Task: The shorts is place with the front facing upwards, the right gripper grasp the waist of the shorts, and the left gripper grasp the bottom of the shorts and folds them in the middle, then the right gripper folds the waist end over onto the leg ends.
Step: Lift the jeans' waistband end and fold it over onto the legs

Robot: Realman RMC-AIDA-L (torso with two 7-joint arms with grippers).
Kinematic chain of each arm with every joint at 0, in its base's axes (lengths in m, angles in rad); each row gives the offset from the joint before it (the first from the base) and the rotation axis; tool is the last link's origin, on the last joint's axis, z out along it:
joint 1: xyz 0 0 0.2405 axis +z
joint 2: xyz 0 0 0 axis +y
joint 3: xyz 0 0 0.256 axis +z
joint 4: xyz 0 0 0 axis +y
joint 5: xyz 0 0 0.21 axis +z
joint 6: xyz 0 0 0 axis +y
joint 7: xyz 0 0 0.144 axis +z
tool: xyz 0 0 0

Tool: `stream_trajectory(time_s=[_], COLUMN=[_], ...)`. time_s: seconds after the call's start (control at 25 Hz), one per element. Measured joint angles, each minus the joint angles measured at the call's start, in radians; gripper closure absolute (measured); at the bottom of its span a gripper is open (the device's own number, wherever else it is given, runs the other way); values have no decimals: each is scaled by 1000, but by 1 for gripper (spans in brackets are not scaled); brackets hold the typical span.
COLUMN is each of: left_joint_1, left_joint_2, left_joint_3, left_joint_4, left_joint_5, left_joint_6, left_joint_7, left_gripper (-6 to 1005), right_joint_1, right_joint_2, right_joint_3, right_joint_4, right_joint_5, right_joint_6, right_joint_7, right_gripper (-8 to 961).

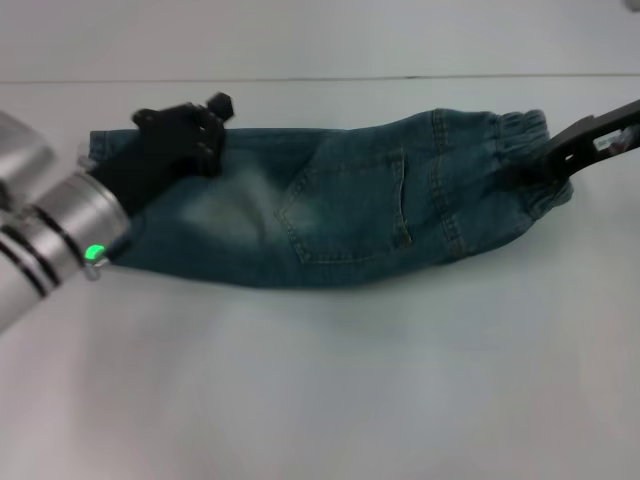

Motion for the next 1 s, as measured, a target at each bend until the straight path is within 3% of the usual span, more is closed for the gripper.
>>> stream_trajectory(time_s=[0.04, 0.12, 0.24, 0.4, 0.64, 1.0], left_joint_1=[-36, -67, -119, -156, -186, -213], left_joint_2=[-2, -4, -5, -5, -5, -5], left_joint_3=[-1, 0, 0, -19, -61, -47], left_joint_4=[-98, -166, -260, -346, -427, -517], left_joint_5=[-50, -68, -79, -85, -82, -4], left_joint_6=[-77, -160, -285, -312, -320, -316], left_joint_7=[183, 305, 448, 571, 645, 625], left_gripper=[920, 947, 988, 999, 998, 998], right_joint_1=[0, 1, 3, 4, 4, 24], right_joint_2=[-3, -5, -14, -36, -54, -56], right_joint_3=[16, 56, 111, 146, 206, 213], right_joint_4=[-11, -34, -55, -57, -101, -131], right_joint_5=[6, 14, 49, 127, 226, 257], right_joint_6=[-26, -75, -144, -217, -314, -313], right_joint_7=[-1, -4, -13, -13, 5, 10], right_gripper=[841, 841, 841, 846, 847, 847])
